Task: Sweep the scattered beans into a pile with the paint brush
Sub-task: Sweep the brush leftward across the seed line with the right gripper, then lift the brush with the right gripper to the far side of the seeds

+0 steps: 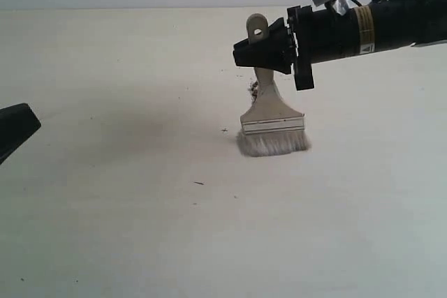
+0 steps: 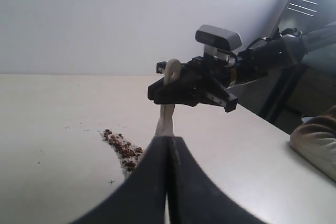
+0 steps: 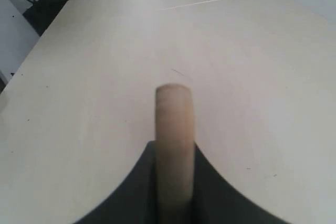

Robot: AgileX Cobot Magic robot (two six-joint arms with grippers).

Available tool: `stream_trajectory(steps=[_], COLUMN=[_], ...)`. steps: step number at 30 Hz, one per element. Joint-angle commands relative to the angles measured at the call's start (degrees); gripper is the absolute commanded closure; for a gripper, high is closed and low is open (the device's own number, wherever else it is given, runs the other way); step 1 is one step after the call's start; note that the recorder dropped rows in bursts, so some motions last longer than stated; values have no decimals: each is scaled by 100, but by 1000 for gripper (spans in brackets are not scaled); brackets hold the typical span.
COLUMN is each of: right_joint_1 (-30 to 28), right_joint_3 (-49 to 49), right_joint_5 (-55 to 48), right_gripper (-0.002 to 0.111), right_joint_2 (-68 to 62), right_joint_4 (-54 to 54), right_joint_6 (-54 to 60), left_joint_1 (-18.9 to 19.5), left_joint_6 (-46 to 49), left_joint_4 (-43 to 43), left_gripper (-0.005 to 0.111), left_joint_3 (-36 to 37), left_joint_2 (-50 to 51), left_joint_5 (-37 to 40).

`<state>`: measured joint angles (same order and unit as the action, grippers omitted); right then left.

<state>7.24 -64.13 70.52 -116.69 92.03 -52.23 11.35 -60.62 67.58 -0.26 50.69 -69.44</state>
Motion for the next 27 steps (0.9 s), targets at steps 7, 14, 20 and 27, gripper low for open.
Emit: stream_trajectory(steps=[7,14,20,27], right_joint_1=[14,14,-63,-492], right_joint_3=[-28,-28,-194,-2540], right_joint_5=[-56,-56,-56,-56], right_gripper=[108,108,108,108], right_joint_2=[687,1202,935,-697], right_joint_4=[129,-341,-1371,-583], right_joint_6=[-646,-535,1215,219], left_joint_1=[8,8,8,8], left_joint_6=[-43,-43,-43,-43], left_joint_4=[-30,-30,-30,-30], left_gripper=[107,107,107,107], left_joint_3=[26,26,26,26], left_joint_2=[-34,-34,-34,-34], left_joint_5=[-47,-47,-47,-47])
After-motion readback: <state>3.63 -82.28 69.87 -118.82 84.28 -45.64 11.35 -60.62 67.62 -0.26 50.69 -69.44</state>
